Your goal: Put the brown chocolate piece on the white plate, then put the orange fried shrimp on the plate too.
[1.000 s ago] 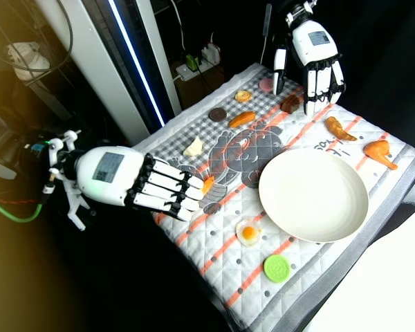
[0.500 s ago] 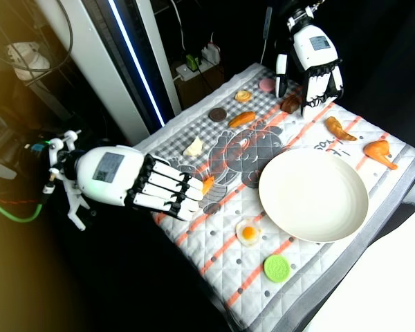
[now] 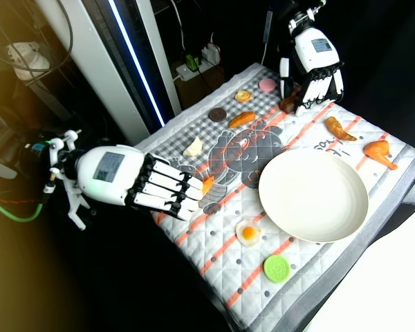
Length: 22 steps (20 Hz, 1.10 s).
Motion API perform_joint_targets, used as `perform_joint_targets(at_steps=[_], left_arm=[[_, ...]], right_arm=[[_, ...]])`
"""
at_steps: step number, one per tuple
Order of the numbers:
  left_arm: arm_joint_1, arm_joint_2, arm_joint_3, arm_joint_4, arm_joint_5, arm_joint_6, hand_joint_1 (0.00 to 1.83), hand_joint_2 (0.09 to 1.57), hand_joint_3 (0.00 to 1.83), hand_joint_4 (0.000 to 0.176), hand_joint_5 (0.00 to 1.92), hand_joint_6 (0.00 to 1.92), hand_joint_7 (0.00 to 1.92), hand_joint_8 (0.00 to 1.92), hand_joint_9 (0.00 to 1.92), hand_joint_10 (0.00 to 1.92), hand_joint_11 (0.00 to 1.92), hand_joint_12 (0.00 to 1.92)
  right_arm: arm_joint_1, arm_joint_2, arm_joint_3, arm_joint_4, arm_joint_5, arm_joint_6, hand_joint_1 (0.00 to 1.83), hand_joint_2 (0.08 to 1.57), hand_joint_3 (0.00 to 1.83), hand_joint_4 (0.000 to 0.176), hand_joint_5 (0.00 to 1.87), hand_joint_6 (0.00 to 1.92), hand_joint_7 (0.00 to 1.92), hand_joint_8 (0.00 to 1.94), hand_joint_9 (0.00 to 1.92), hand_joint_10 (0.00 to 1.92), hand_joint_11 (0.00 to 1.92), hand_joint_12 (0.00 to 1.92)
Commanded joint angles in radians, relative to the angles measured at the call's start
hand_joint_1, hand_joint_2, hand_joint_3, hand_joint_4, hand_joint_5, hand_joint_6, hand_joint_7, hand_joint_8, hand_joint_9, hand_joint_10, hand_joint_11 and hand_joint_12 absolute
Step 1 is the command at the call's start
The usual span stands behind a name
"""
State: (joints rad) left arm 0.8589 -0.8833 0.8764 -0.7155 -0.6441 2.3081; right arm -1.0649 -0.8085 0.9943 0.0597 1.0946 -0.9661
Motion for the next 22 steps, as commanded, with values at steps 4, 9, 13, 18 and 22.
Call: perform_joint_targets(at_steps=[4,9,13,18,22], left_arm=[[-0.058,-0.003,0.008,0.058,-0.118,0.002,1.24,1.07,0.00,0.000,1.07,0.79,1.05,0.96,0.81,1.35,0.23,1.54],[-0.203,-0.075,0.108,0.065,-0.085,0.002,1.25,1.08,0.01,0.000,1.14,0.51,0.96,1.30,0.65,1.53,0.19,1.79],[-0.329,-0.180,0.231,0.070,0.046,0.002,1.29,1.03,0.00,0.000,1.25,0.26,1.19,0.84,0.93,0.73,0.20,1.44],[-0.398,-0.290,0.368,0.027,0.167,0.002,1.29,1.04,0.00,0.000,1.29,0.16,1.14,0.95,0.93,0.87,0.28,1.38],[-0.410,-0.327,0.419,-0.007,0.217,0.002,0.95,0.95,0.00,0.055,0.69,0.01,0.91,0.10,0.82,0.22,0.20,1.16]], right_arm=[[0.003,0.002,-0.001,0.018,0.120,0.000,0.34,1.31,0.00,0.039,0.44,0.00,0.35,0.00,0.36,0.00,0.06,0.71],[0.003,0.001,0.000,0.018,0.120,0.000,0.34,1.32,0.00,0.027,0.43,0.00,0.35,0.00,0.37,0.00,0.07,0.79],[0.006,0.001,0.000,0.018,0.146,0.000,0.38,1.31,0.00,0.021,0.45,0.00,0.36,0.00,0.36,0.00,0.06,0.78],[0.027,-0.012,0.002,0.016,0.160,0.000,0.42,1.31,0.00,0.008,0.45,0.00,0.33,0.00,0.34,0.00,0.09,0.69],[0.044,-0.024,0.009,0.011,0.169,0.000,0.45,1.31,0.00,0.000,0.46,0.00,0.33,0.00,0.33,0.00,0.16,0.52]])
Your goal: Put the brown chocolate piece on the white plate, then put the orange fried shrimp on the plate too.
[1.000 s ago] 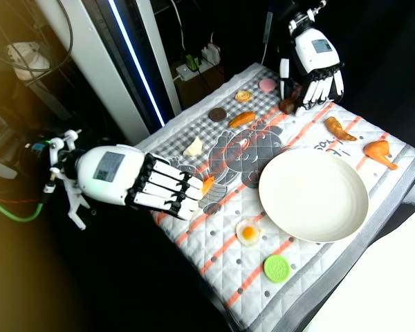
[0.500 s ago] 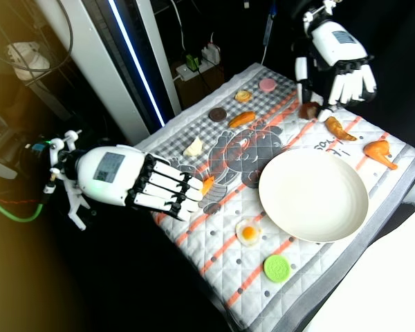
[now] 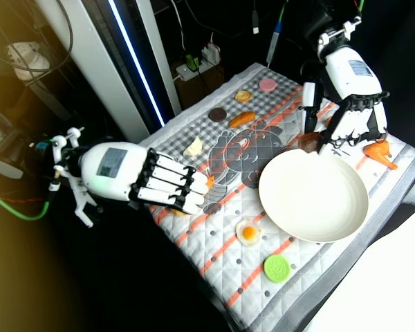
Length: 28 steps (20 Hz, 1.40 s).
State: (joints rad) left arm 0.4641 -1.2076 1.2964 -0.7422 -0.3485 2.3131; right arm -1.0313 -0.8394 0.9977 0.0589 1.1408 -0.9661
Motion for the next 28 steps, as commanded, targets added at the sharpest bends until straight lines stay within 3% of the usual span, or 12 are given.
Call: perform_joint_targets(at_steps=[1,5,10,11,13,16,17,18,19,24,27,28], left_arm=[[-0.015,-0.006,0.003,0.016,-0.078,-0.003,0.85,0.92,0.00,0.113,0.50,0.00,0.72,0.02,0.68,0.07,0.11,1.09],[-0.012,-0.013,0.003,0.010,-0.086,-0.003,0.89,0.89,0.00,0.175,0.21,0.00,0.42,0.00,0.45,0.00,0.00,0.99],[0.074,0.088,-0.143,0.091,-0.231,-0.065,0.95,0.87,0.00,0.176,0.02,0.00,0.22,0.00,0.28,0.00,0.00,0.81],[0.108,0.129,-0.201,0.140,-0.294,-0.114,0.92,0.87,0.00,0.176,0.00,0.00,0.15,0.00,0.21,0.00,0.00,0.70],[0.165,0.192,-0.291,0.204,-0.395,-0.166,0.84,0.85,0.00,0.176,0.01,0.00,0.13,0.01,0.21,0.02,0.03,0.60],[0.232,0.273,-0.401,0.267,-0.523,-0.184,0.80,0.85,0.00,0.176,0.05,0.00,0.15,0.01,0.24,0.01,0.02,0.73],[0.254,0.297,-0.435,0.285,-0.563,-0.198,0.81,0.85,0.00,0.175,0.09,0.01,0.14,0.00,0.20,0.00,0.00,0.65],[0.267,0.311,-0.451,0.301,-0.586,-0.212,0.76,0.87,0.00,0.155,0.08,0.00,0.14,0.00,0.19,0.00,0.00,0.62],[0.281,0.326,-0.470,0.318,-0.610,-0.231,0.71,0.88,0.01,0.172,0.03,0.00,0.12,0.00,0.19,0.00,0.00,0.56],[0.319,0.350,-0.523,0.347,-0.707,-0.261,0.71,0.85,0.00,0.156,0.07,0.01,0.19,0.00,0.26,0.00,0.00,0.81],[0.348,0.365,-0.528,0.365,-0.731,-0.362,0.77,0.83,0.00,0.140,0.09,0.00,0.19,0.00,0.26,0.01,0.00,0.68],[0.352,0.368,-0.528,0.367,-0.736,-0.377,0.75,0.84,0.00,0.146,0.09,0.00,0.19,0.00,0.27,0.01,0.00,0.60]], right_arm=[[0.014,0.005,0.006,0.011,0.125,0.000,0.44,1.32,0.00,0.000,0.45,0.00,0.33,0.00,0.33,0.00,0.18,0.47],[0.016,-0.004,0.010,0.010,0.126,0.000,0.48,1.32,0.00,0.000,0.46,0.00,0.34,0.01,0.35,0.01,0.20,0.46],[0.020,-0.013,0.023,0.012,0.126,0.000,0.53,1.30,0.00,0.003,0.46,0.00,0.35,0.00,0.33,0.00,0.18,0.44],[0.021,-0.015,0.027,0.014,0.125,0.000,0.55,1.29,0.00,0.048,0.41,0.00,0.34,0.00,0.32,0.00,0.16,0.43],[0.025,-0.021,0.034,0.020,0.118,0.000,0.65,1.24,0.00,0.076,0.40,0.00,0.33,0.00,0.31,0.00,0.14,0.51],[0.043,-0.039,0.052,0.022,0.067,0.000,0.74,1.21,0.00,0.067,0.41,0.00,0.35,0.00,0.33,0.00,0.10,0.62],[0.053,-0.050,0.063,0.022,0.037,0.000,0.84,1.18,0.00,0.040,0.44,0.01,0.36,0.00,0.32,0.00,0.09,0.64],[0.060,-0.059,0.071,0.022,0.015,0.000,0.81,1.17,0.00,0.047,0.44,0.00,0.36,0.00,0.33,0.00,0.06,0.72],[0.067,-0.069,0.081,0.022,-0.007,0.000,0.76,1.17,0.00,0.062,0.44,0.00,0.35,0.00,0.30,0.00,0.01,0.76],[0.089,-0.115,0.120,0.022,-0.103,0.000,0.78,1.13,0.00,0.049,0.50,0.00,0.50,0.00,0.50,0.01,0.13,0.94],[0.090,-0.129,0.128,0.022,-0.124,0.000,0.89,1.10,0.00,0.000,0.73,0.02,0.79,0.05,0.85,0.11,0.41,1.18],[0.090,-0.130,0.128,0.022,-0.125,0.000,1.04,1.13,0.01,0.000,0.88,0.86,0.96,0.12,1.00,0.31,0.60,1.35]])
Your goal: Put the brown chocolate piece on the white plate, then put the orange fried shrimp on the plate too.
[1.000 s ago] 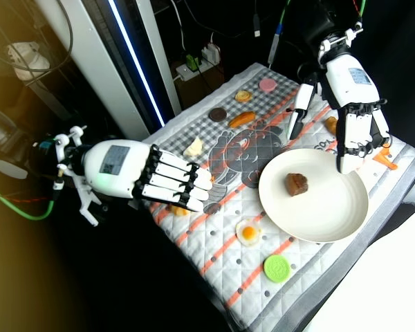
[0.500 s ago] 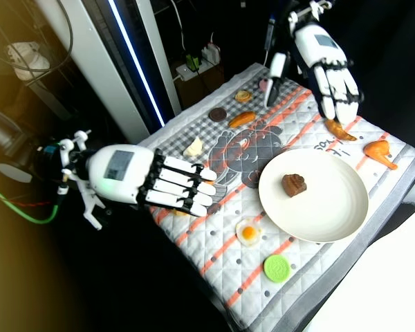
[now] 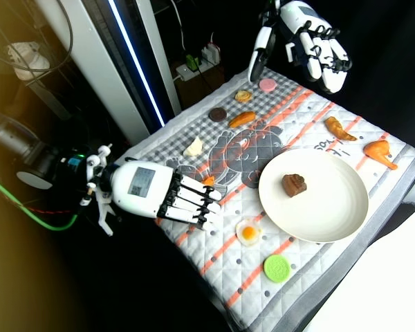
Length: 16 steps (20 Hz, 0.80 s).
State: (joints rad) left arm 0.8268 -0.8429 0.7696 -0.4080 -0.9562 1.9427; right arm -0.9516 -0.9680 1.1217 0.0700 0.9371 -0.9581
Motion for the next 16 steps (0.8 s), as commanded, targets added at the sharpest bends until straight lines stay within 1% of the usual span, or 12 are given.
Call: perform_joint_targets(at_steps=[1,2,4,5,7,9,11,12,13,14,15,16], left_arm=[[-0.009,0.005,-0.004,0.033,-0.132,-0.007,0.74,0.84,0.00,0.151,0.08,0.00,0.19,0.00,0.26,0.00,0.00,0.52],[-0.008,0.005,-0.004,0.033,-0.133,-0.007,0.75,0.84,0.00,0.157,0.08,0.00,0.20,0.00,0.27,0.00,0.00,0.37],[-0.008,0.005,-0.005,0.033,-0.132,-0.007,0.75,0.84,0.00,0.150,0.08,0.00,0.21,0.00,0.29,0.01,0.00,0.43],[-0.007,0.005,-0.005,0.032,-0.132,-0.007,0.76,0.84,0.00,0.147,0.08,0.00,0.21,0.00,0.29,0.00,0.00,0.49],[-0.005,0.005,-0.005,0.028,-0.133,-0.007,0.75,0.84,0.00,0.168,0.07,0.00,0.21,0.00,0.30,0.00,0.00,0.52],[-0.001,0.007,-0.005,0.022,-0.136,-0.007,0.76,0.83,0.00,0.174,0.06,0.02,0.20,0.00,0.28,0.00,0.00,0.31],[0.006,0.008,-0.006,0.010,-0.146,-0.008,0.76,0.83,0.00,0.172,0.07,0.01,0.20,0.00,0.28,0.00,0.00,0.34],[0.010,0.008,-0.006,0.005,-0.152,-0.008,0.77,0.81,0.00,0.175,0.08,0.00,0.21,0.00,0.26,0.01,0.00,0.45],[0.012,0.008,-0.006,0.001,-0.154,-0.008,0.80,0.80,0.00,0.176,0.08,0.00,0.21,0.00,0.26,0.00,0.00,0.57],[0.013,0.006,-0.006,-0.002,-0.155,-0.008,0.86,0.80,0.00,0.161,0.09,0.01,0.20,0.00,0.25,0.00,0.00,0.60],[0.015,0.005,-0.006,-0.005,-0.155,-0.008,0.85,0.80,0.00,0.164,0.08,0.01,0.21,0.00,0.26,0.00,0.00,0.38],[0.016,0.003,-0.006,-0.007,-0.158,-0.008,0.84,0.79,0.00,0.160,0.08,0.00,0.21,0.00,0.26,0.00,0.00,0.32]], right_arm=[[0.011,-0.002,0.004,0.010,0.079,-0.008,1.18,1.15,0.00,0.000,0.85,0.99,0.96,0.97,0.94,0.71,0.66,1.48],[0.012,-0.003,0.005,0.010,0.079,-0.008,1.23,1.14,0.00,0.000,0.88,0.96,0.99,1.12,0.93,1.05,0.75,1.57],[0.016,-0.003,0.005,0.010,0.079,-0.008,1.23,1.14,0.00,0.000,0.87,1.04,1.00,1.11,0.89,1.09,0.76,1.55],[0.018,-0.004,0.005,0.009,0.079,-0.008,1.34,1.12,0.00,0.000,0.87,1.00,1.02,0.97,0.93,1.24,0.76,1.50],[0.024,-0.004,0.004,0.008,0.089,-0.008,1.37,1.10,0.00,0.000,0.90,1.00,1.06,0.87,0.96,1.21,0.76,1.46],[0.035,-0.003,0.003,0.007,0.111,-0.008,1.38,1.09,0.00,0.000,0.93,0.96,1.07,0.82,1.00,1.17,0.80,1.47],[0.062,0.000,0.003,0.002,0.133,-0.008,1.38,1.09,0.00,0.000,0.94,0.98,1.07,0.80,1.02,1.14,0.81,1.43],[0.085,0.000,0.006,0.000,0.139,-0.008,1.38,1.07,0.00,0.000,0.97,0.90,1.10,0.75,1.04,1.12,0.87,1.42],[0.110,-0.003,0.011,-0.001,0.139,-0.010,1.26,1.09,0.00,0.000,0.95,0.97,1.10,0.87,1.00,1.00,0.84,1.47],[0.138,-0.013,0.020,-0.004,0.139,-0.015,1.24,1.11,0.00,0.000,0.92,1.01,1.08,0.93,0.98,0.97,0.77,1.51],[0.167,-0.028,0.035,-0.007,0.138,-0.016,1.24,1.09,0.00,0.000,0.94,0.99,1.12,0.86,1.02,0.96,0.84,1.45],[0.197,-0.044,0.050,-0.008,0.135,-0.016,1.24,1.09,0.00,0.000,0.94,1.02,1.13,0.81,1.02,0.98,0.85,1.44]])
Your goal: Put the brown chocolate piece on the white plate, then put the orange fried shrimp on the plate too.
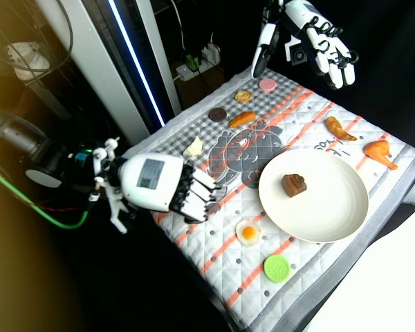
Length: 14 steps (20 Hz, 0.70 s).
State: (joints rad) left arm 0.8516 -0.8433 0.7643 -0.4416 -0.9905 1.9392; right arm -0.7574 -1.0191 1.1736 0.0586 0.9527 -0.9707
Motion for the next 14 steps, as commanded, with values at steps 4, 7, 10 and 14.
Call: perform_joint_targets(at_steps=[4,7,10,14], left_arm=[[-0.008,0.002,0.000,0.026,-0.133,-0.005,0.83,0.81,0.00,0.144,0.12,0.00,0.20,0.00,0.23,0.00,0.00,0.77],[-0.008,-0.004,0.004,0.025,-0.131,-0.005,0.85,0.82,0.00,0.148,0.12,0.00,0.20,0.00,0.24,0.00,0.00,0.77],[-0.015,-0.015,0.015,0.026,-0.120,-0.005,0.83,0.82,0.00,0.140,0.13,0.00,0.22,0.00,0.25,0.01,0.00,0.80],[-0.034,-0.039,0.036,0.031,-0.094,-0.010,0.82,0.83,0.00,0.147,0.11,0.00,0.17,0.00,0.19,0.00,0.00,0.65]], right_arm=[[0.136,-0.082,0.084,0.000,0.039,-0.005,1.35,1.08,0.00,0.000,0.94,0.95,1.12,0.79,1.02,1.01,0.78,1.18],[0.252,-0.183,0.185,-0.019,-0.081,-0.005,1.26,1.10,0.00,0.000,0.93,0.98,1.08,0.91,0.99,0.90,0.79,1.21],[0.357,-0.272,0.278,-0.045,-0.191,-0.005,1.26,1.11,0.00,0.000,0.90,1.05,1.06,0.92,1.04,0.90,0.88,1.20],[0.416,-0.341,0.363,-0.047,-0.275,-0.009,1.24,1.14,0.00,0.000,0.86,1.02,1.03,1.06,1.05,0.85,0.85,1.43]])
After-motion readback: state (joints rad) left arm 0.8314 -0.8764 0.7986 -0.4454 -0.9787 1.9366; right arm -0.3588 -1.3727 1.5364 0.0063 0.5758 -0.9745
